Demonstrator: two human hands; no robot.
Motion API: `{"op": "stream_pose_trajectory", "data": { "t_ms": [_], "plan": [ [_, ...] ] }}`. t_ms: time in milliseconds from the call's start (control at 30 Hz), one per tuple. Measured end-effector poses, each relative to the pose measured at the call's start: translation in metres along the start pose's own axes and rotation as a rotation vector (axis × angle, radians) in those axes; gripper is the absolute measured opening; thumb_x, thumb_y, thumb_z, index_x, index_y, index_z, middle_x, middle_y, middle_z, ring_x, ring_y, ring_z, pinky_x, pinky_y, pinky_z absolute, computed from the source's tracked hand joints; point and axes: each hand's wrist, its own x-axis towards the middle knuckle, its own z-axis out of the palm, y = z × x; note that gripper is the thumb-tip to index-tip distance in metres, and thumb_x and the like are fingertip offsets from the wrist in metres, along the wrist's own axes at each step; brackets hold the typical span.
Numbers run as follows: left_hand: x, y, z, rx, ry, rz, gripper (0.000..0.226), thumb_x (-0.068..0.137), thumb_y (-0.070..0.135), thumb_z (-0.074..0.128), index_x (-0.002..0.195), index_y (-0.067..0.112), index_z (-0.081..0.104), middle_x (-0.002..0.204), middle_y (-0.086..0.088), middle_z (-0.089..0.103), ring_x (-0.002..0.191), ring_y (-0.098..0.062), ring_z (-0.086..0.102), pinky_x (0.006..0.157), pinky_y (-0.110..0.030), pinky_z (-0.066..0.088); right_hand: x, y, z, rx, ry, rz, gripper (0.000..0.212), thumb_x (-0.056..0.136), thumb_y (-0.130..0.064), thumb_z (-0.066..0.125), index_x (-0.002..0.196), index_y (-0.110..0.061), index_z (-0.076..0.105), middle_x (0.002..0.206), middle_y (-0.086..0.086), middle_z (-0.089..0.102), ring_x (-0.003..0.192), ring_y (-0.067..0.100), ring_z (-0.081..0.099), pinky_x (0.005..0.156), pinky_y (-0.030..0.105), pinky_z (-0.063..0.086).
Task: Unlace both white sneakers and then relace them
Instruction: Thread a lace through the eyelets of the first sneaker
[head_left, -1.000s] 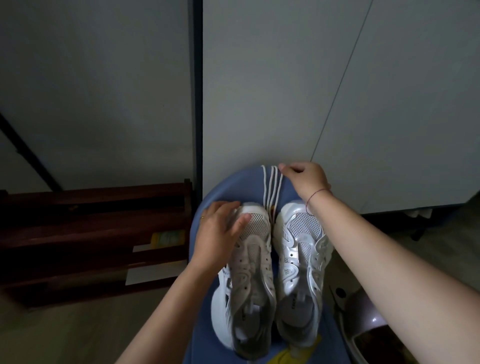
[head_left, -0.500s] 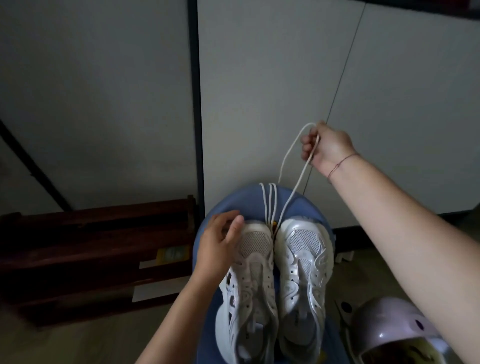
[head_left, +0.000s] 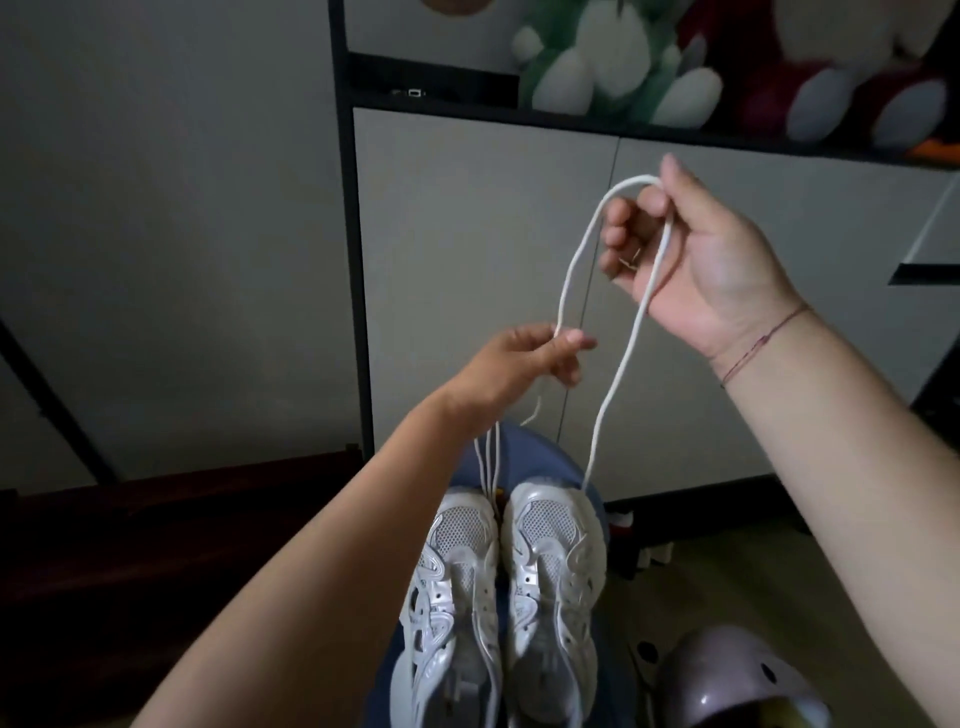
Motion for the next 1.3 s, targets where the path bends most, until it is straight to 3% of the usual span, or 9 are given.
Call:
{"op": "stream_pose_trajectory", "data": {
  "t_ms": [133,200,300,533,767,867,967,1100,1300],
  "plan": [
    [-0.031,-0.017,-0.012,-0.139,0.102,-0.038,0.026,0.097,0.026,0.048,0.075,0.013,0.057,0.047,0.010,0.038,0.045,-0.003,0.034,0.067,-0.023,0.050,-0.016,-0.040,-0.023,0.290,0.125,-0.099,0.049,0.096,-0.039,0.039,0.051,-0.021,0.048,0.084,0.001,0.066,0.087,0.016,0.065,0.086,0.029,0.046],
    [-0.056,-0.026,-0.018,-0.180,0.135,-0.062,0.028,0.094,0.030,0.046,0.074,0.012,0.055,0.045,0.010,0.034,0.044,-0.004,0.031,0.063,-0.026,0.039,-0.027,-0.047,-0.038,0.432,0.180,-0.110,0.050,0.098,-0.035,0.037,0.051,-0.020,0.045,0.065,0.000,0.060,0.064,0.014,0.061,0.075,0.023,0.050],
    [-0.083,-0.029,-0.019,-0.248,0.172,-0.088,0.030,0.090,0.031,0.045,0.074,0.009,0.055,0.045,0.009,0.031,0.044,-0.006,0.028,0.057,-0.027,0.026,-0.043,-0.017,-0.044,0.206,0.208,0.121,0.044,0.097,-0.038,0.037,0.058,-0.019,0.041,0.046,-0.005,0.037,0.033,0.005,0.027,0.035,0.012,0.024],
    [-0.105,-0.012,-0.010,-0.226,0.118,-0.003,0.033,0.090,0.035,0.047,0.069,0.016,0.065,0.048,0.008,0.029,0.046,-0.006,0.024,0.051,-0.021,0.026,-0.103,0.125,-0.002,-0.217,0.082,0.682,0.040,0.084,-0.054,0.053,0.073,-0.016,0.050,0.055,-0.001,0.045,0.031,0.002,0.024,0.032,0.009,0.013],
    [-0.148,-0.043,0.015,-0.256,-0.010,-0.106,0.037,0.096,0.037,0.048,0.074,0.012,0.063,0.050,0.010,0.045,0.050,-0.005,0.035,0.054,-0.015,0.035,-0.120,0.173,-0.008,0.165,0.098,0.720,0.044,0.091,-0.026,0.050,0.049,-0.016,0.060,0.040,-0.003,0.037,0.026,0.002,0.022,0.035,0.011,0.008],
    [-0.161,-0.063,0.019,-0.314,0.001,-0.192,0.039,0.099,0.037,0.044,0.076,0.012,0.064,0.049,0.006,0.028,0.047,-0.006,0.028,0.052,-0.015,0.034,-0.122,0.188,-0.021,0.321,0.209,0.688,0.021,0.090,-0.019,0.052,0.080,-0.005,0.064,0.048,0.000,0.051,0.029,0.003,0.027,0.036,0.011,0.010],
    [-0.166,-0.078,0.020,-0.415,-0.009,-0.265,0.042,0.099,0.040,0.041,0.077,0.011,0.063,0.051,0.005,0.022,0.047,-0.008,0.023,0.051,-0.018,0.032,-0.126,0.198,-0.035,0.135,0.348,0.709,0.018,0.091,-0.016,0.054,0.074,-0.010,0.052,0.049,-0.002,0.048,0.026,0.002,0.026,0.025,0.012,0.014],
    [-0.161,-0.081,0.021,-0.599,-0.072,-0.280,0.043,0.099,0.041,0.037,0.073,0.016,0.062,0.051,0.009,0.024,0.046,-0.006,0.023,0.048,-0.018,0.031,-0.138,0.202,-0.039,-0.347,0.256,0.771,0.025,0.090,-0.023,0.059,0.070,-0.014,0.046,0.044,-0.002,0.042,0.028,0.004,0.022,0.031,0.010,0.012],
    [-0.156,-0.083,0.022,-0.632,-0.087,-0.238,0.044,0.099,0.041,0.037,0.071,0.019,0.062,0.052,0.009,0.023,0.047,-0.007,0.021,0.055,-0.023,0.023,-0.148,0.198,-0.033,-0.372,0.129,0.949,0.039,0.095,-0.038,0.049,0.065,-0.013,0.051,0.054,0.003,0.044,0.026,0.001,0.018,0.029,0.009,0.010]
  ]
}}
